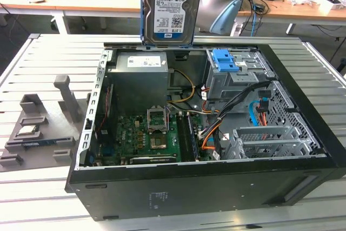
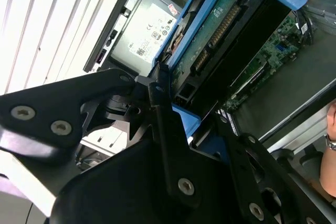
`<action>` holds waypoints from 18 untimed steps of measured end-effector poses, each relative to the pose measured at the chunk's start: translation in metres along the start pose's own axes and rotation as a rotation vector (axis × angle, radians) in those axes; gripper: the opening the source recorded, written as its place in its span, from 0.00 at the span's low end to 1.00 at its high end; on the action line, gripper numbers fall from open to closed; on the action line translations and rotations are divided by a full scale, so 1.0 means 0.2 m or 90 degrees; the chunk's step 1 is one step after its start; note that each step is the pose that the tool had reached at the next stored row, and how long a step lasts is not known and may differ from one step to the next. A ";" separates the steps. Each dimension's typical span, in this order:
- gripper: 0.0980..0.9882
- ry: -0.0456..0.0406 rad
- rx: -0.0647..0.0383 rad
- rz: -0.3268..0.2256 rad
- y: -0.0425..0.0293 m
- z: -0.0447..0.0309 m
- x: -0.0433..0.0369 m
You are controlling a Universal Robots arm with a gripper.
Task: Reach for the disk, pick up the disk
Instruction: 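Pick up the disk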
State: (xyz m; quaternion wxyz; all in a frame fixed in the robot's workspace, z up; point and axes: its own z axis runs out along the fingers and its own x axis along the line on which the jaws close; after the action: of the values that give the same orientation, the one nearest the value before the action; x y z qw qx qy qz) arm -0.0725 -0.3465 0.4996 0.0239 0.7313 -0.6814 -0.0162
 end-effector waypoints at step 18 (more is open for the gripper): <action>0.30 0.0003 0.000 0.000 0.004 0.002 0.058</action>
State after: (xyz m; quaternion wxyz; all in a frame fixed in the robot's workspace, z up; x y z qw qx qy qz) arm -0.0725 -0.3580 0.4994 0.0241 0.7313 -0.6814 -0.0161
